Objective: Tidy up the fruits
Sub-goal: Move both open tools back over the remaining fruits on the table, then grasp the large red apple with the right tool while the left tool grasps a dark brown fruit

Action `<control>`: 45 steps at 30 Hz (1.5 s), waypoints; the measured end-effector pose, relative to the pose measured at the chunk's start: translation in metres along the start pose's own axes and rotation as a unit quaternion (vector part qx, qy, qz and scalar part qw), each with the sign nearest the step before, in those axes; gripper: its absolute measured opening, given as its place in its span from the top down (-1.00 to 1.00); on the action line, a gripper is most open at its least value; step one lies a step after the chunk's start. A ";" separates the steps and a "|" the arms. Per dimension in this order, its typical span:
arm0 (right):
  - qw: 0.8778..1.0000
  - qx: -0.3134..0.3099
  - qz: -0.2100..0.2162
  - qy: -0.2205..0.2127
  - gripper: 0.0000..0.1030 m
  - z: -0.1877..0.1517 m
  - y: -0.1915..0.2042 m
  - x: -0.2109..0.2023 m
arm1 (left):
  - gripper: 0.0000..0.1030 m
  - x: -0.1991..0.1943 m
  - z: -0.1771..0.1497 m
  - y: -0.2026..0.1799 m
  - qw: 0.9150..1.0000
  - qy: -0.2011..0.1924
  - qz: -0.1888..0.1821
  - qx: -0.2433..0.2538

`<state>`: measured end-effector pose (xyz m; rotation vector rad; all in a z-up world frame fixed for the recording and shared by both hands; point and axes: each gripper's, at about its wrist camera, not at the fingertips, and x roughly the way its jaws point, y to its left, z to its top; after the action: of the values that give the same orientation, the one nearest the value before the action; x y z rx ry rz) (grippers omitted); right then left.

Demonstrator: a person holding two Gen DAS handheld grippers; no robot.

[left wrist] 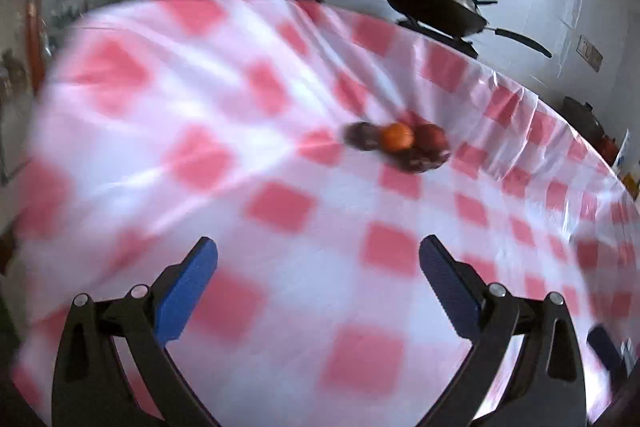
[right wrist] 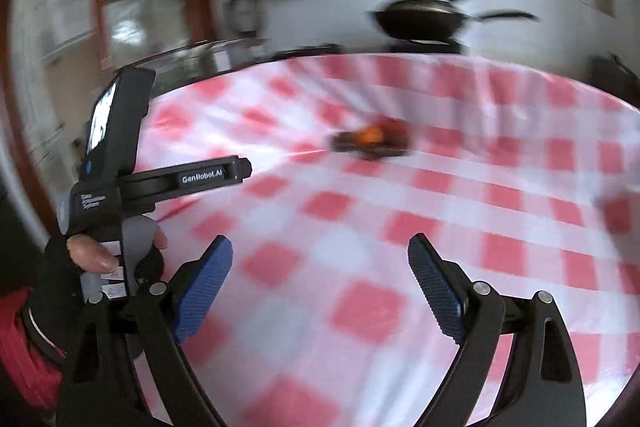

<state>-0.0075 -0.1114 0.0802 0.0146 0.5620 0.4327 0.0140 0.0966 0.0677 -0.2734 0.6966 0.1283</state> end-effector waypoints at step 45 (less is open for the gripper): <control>0.984 0.017 -0.003 0.176 -0.19 0.128 -0.066 0.317 | -0.96 0.128 0.047 0.023 0.973 -0.027 0.021 -0.230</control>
<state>0.3256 -0.0313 0.0179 -0.0315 0.9184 0.4224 0.1352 0.1353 0.0145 -0.6977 0.6131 0.3377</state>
